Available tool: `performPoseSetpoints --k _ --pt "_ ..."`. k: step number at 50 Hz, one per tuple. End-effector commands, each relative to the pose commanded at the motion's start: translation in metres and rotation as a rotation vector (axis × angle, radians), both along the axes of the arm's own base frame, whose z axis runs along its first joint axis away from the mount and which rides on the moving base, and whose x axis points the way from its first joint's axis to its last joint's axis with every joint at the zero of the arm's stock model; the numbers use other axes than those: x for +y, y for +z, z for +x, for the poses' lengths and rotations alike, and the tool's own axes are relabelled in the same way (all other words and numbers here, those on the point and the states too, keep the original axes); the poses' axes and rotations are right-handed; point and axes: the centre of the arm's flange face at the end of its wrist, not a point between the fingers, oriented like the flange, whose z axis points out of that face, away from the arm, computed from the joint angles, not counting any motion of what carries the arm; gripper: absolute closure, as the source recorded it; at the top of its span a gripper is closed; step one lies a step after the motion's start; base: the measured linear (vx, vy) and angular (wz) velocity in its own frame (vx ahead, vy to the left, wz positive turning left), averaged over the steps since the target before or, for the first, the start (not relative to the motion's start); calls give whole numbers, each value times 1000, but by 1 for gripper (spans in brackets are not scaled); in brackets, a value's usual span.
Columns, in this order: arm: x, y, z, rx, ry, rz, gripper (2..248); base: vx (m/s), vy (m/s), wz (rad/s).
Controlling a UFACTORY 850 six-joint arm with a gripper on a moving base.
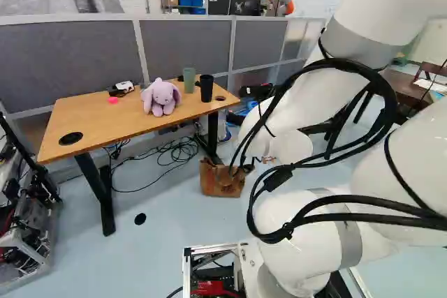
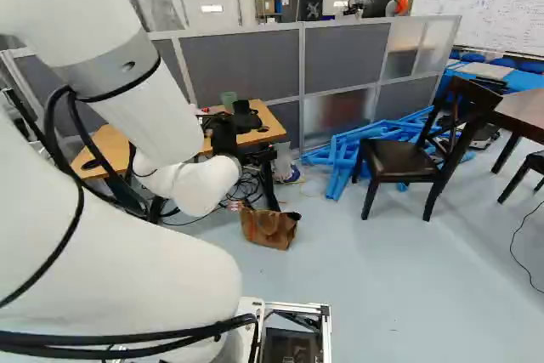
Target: Pick up the bag on the ground and place it on the table
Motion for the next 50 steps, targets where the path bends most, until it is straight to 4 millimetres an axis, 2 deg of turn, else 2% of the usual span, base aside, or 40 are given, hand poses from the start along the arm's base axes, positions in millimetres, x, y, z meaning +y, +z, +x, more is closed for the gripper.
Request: performPoseSetpoints --k 10,50 --pt "0 2 12 5 0 0 3 0 0 0" --pt "-1 3 93 59 -7 3 3 0 0 0"
